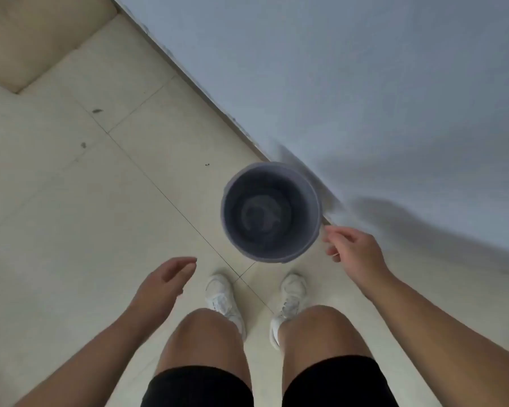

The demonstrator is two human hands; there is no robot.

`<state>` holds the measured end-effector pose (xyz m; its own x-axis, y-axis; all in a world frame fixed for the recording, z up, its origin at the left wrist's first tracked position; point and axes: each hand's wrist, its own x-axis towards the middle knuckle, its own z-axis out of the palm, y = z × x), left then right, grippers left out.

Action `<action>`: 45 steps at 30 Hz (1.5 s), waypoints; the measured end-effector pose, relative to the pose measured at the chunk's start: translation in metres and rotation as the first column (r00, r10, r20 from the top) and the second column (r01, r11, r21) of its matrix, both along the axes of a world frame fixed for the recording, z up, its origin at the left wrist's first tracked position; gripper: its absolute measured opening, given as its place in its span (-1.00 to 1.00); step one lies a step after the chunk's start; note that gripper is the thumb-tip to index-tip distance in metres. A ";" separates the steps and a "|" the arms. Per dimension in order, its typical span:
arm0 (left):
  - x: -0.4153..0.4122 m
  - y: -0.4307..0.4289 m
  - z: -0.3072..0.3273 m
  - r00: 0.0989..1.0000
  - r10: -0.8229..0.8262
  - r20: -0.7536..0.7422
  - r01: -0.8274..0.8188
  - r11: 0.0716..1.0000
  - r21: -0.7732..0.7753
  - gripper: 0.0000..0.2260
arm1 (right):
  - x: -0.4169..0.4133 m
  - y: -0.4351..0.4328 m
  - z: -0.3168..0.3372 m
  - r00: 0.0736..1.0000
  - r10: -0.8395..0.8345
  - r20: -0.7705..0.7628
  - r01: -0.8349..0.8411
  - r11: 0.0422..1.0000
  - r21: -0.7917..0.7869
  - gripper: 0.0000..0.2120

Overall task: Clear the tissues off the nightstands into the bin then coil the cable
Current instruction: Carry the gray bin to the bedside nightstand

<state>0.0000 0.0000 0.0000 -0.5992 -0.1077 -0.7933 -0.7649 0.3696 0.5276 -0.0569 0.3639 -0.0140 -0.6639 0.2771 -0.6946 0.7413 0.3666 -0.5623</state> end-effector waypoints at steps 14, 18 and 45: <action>-0.086 0.043 -0.166 1.000 -0.016 0.017 0.015 0.996 0.092 -0.55 | -0.034 0.014 -0.157 0.991 0.021 0.131 -0.021 1.000 -0.004 -0.78; -0.060 0.026 -0.069 0.996 0.084 0.015 -0.085 0.988 0.130 -0.58 | -0.019 -0.001 -0.062 0.993 0.086 0.083 -0.087 0.996 0.003 -0.79; 0.240 -0.109 0.392 0.473 0.878 -0.071 -0.858 0.477 0.188 -0.55 | 0.044 -0.277 0.425 0.534 0.833 -0.141 -0.845 0.527 -0.089 -0.84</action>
